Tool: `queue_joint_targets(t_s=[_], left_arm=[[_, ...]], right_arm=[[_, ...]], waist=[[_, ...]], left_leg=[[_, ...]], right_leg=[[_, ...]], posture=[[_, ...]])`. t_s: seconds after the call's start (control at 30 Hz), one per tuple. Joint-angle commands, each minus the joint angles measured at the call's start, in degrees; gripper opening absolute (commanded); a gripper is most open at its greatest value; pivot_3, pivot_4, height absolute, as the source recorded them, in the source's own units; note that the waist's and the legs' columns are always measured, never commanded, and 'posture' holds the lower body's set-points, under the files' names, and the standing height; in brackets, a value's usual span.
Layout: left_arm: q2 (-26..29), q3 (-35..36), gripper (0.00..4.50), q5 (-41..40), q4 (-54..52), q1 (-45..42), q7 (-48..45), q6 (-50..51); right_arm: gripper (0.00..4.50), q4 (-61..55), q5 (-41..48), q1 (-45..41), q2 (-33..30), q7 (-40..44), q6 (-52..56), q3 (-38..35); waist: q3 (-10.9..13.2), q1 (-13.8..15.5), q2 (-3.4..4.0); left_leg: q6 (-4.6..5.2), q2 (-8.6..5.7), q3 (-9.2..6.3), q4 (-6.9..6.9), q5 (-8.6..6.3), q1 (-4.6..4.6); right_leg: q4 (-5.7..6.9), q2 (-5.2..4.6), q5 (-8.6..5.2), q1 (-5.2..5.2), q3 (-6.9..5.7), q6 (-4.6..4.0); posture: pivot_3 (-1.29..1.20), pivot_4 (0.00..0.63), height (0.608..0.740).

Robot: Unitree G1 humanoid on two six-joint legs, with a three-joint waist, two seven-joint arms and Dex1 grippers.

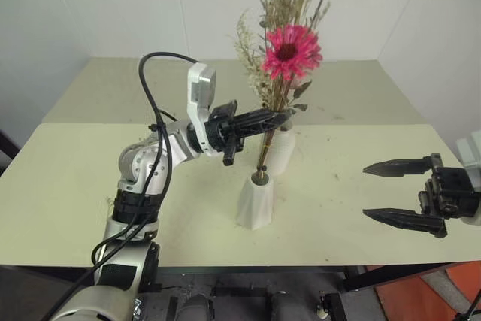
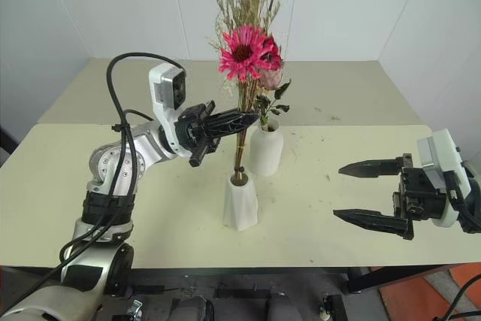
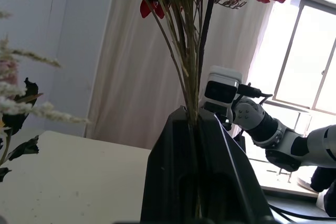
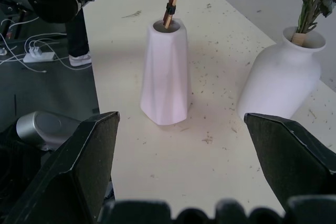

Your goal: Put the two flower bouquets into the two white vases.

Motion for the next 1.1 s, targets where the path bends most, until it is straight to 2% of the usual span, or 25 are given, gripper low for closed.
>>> queue_joint_targets(t_s=[0.03,0.27,0.37,0.47,0.73,0.9,1.1], left_arm=[[-0.12,-0.98,0.01,1.54,-0.81,0.65,-1.03,-1.83],[0.57,-2.68,0.01,4.04,-1.74,2.38,-2.70,-2.76],[1.50,-2.55,0.75,4.22,-2.01,2.53,-3.09,-1.68],[2.71,-1.80,1.72,3.50,-2.88,3.00,-2.40,-0.41],[12.58,2.83,4.36,0.65,-10.99,11.34,-2.47,3.41],[20.06,7.82,4.45,-0.39,-13.22,17.70,-3.87,3.70],[30.40,13.75,4.45,0.89,-11.36,22.75,-10.16,-0.22]], right_arm=[[4.50,-1.12,0.64,0.05,-0.47,0.07,-0.39,-2.14],[4.50,-1.30,0.61,0.28,-0.56,-0.09,-0.27,-2.25],[4.50,-1.24,0.46,0.41,-0.48,-0.09,-0.40,-2.19],[4.50,-1.34,0.34,0.59,-0.41,-0.19,-0.48,-2.15],[4.50,-1.61,-0.18,1.55,-0.17,-0.42,-0.85,-2.00],[4.50,-0.96,-0.88,1.45,-0.51,-0.13,-1.26,-1.35],[4.50,0.27,-2.07,0.54,-0.59,0.35,-1.81,0.42]], waist=[[0.00,-0.01,0.00],[0.00,0.00,0.00],[0.00,-0.01,0.00],[0.00,-0.01,0.00],[0.00,-0.12,0.01],[0.00,-0.06,0.01],[0.00,-0.09,0.01]], left_leg=[[0.00,0.00,0.00,0.00,0.00,0.00],[0.00,0.00,0.00,0.00,0.00,0.00],[0.00,0.00,0.00,0.00,0.00,0.00],[0.00,0.00,0.00,0.00,0.00,0.00],[0.00,0.02,0.00,-0.04,0.00,0.00],[0.00,0.04,0.01,-0.05,0.00,-0.01],[0.00,0.05,0.06,-0.06,0.00,-0.03]], right_leg=[[0.00,0.00,0.00,0.00,0.00,0.00],[0.00,0.00,0.00,0.00,0.00,0.00],[0.00,0.00,0.00,0.00,0.00,0.00],[0.00,0.00,0.00,0.00,0.00,0.00],[0.02,0.01,0.00,-0.06,0.02,0.00],[0.01,0.01,-0.01,-0.08,0.00,0.00],[0.01,0.00,-0.02,-0.15,0.00,-0.02]], posture=[[0.00,0.150,0.740],[0.00,0.150,0.740],[0.00,0.150,0.740],[0.00,0.150,0.740],[0.00,0.150,0.740],[0.00,0.150,0.740],[0.00,0.150,0.740]])
